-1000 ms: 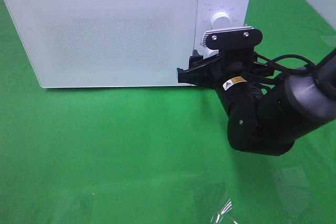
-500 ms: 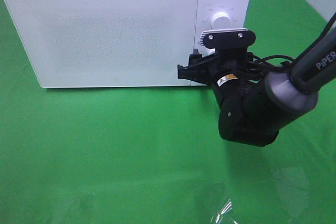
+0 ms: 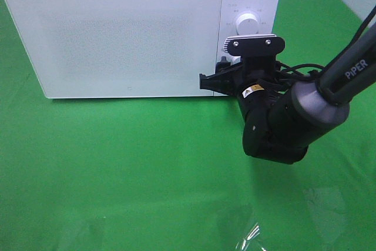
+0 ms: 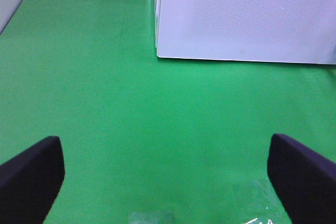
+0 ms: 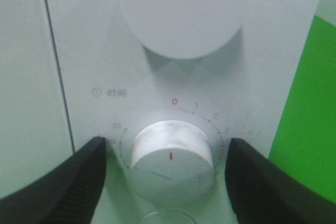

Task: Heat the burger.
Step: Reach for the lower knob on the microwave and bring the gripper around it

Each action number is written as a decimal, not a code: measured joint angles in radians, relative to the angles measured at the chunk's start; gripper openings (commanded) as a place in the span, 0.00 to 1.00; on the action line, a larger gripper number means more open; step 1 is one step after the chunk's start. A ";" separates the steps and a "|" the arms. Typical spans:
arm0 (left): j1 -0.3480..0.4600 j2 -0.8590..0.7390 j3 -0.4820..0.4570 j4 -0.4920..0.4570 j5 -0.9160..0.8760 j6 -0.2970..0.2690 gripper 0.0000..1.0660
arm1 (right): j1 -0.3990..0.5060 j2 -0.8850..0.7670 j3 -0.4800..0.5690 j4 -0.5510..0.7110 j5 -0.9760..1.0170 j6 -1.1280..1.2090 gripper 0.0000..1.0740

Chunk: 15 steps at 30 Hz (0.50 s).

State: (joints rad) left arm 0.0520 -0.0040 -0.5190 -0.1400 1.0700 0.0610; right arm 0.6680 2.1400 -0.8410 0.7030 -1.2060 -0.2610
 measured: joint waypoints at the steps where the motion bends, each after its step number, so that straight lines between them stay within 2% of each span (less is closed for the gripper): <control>1: 0.000 0.000 0.000 0.000 0.000 0.000 0.91 | 0.000 0.000 0.000 0.000 0.000 0.000 0.52; 2: 0.000 0.000 0.000 0.000 0.000 0.000 0.91 | 0.000 0.000 0.000 0.001 0.002 0.000 0.44; 4: 0.000 0.000 0.000 0.000 0.000 0.000 0.91 | 0.000 0.000 0.000 0.001 0.002 0.000 0.40; 5: 0.000 0.000 0.000 0.000 0.000 0.000 0.91 | 0.000 0.000 0.000 0.004 0.002 0.000 0.30; 6: 0.000 0.000 0.000 0.000 0.000 0.000 0.91 | 0.000 0.000 0.000 0.004 0.002 0.000 0.30; 7: 0.000 0.000 0.000 0.000 0.000 0.000 0.91 | 0.000 0.000 0.000 0.008 0.002 0.000 0.22; 8: 0.000 0.000 0.000 0.000 0.000 0.000 0.91 | 0.000 0.000 0.000 0.008 0.002 0.000 0.22; 9: 0.000 0.000 0.000 0.000 0.000 0.000 0.91 | 0.000 0.000 0.000 0.008 0.002 0.000 0.15; 15: 0.000 0.000 0.000 0.000 0.000 0.000 0.91 | 0.000 0.000 0.000 0.007 0.002 0.000 0.09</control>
State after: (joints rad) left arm 0.0520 -0.0040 -0.5190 -0.1400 1.0700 0.0610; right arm 0.6680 2.1400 -0.8410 0.7100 -1.2040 -0.2610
